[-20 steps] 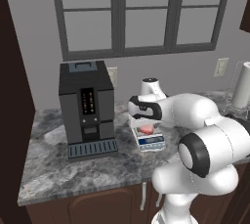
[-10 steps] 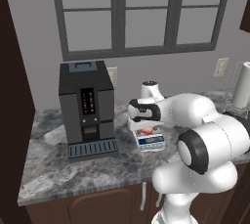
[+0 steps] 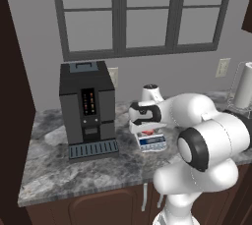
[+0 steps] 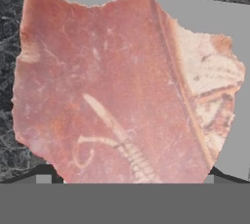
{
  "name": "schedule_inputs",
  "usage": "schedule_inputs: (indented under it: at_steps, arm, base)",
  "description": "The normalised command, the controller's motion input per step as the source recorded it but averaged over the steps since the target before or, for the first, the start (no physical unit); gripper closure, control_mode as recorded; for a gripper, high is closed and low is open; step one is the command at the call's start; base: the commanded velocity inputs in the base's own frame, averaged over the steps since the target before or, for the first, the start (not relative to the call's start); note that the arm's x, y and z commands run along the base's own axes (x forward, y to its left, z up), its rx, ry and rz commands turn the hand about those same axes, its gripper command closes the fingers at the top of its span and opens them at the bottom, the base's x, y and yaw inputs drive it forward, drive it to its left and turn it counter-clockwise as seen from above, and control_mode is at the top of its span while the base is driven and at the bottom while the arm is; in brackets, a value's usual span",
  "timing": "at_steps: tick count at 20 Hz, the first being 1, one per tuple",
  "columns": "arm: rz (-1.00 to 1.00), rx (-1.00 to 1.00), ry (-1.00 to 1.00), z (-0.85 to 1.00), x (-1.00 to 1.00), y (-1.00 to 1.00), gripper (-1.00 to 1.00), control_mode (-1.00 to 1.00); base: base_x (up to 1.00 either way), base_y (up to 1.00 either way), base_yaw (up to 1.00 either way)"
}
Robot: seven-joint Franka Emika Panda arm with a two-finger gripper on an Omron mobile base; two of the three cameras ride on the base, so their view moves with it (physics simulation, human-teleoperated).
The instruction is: Take the steak from the fridge and place it on the digital scale on the counter by the fridge. Wait a few seconds for a reading, then move it to the plate on the dining counter.
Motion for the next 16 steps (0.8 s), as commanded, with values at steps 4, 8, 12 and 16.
schedule_inputs:
  at_steps: [4,8,12,16]
  arm:
    - [0.00,0.01,0.00,0.00,0.22,0.00,-1.00,-1.00]
    - [0.00,0.00,0.00,0.00,0.02,-0.01,-1.00,-1.00]
    - [0.00,0.00,0.00,0.00,0.00,0.00,-1.00,-1.00]
    - [0.00,0.00,0.00,0.00,0.00,0.00,1.00,-1.00]
  base:
    - [0.00,0.00,0.00]
    - [0.00,0.00,0.00]
    - [0.00,0.00,0.00]
    - [0.00,0.00,0.00]
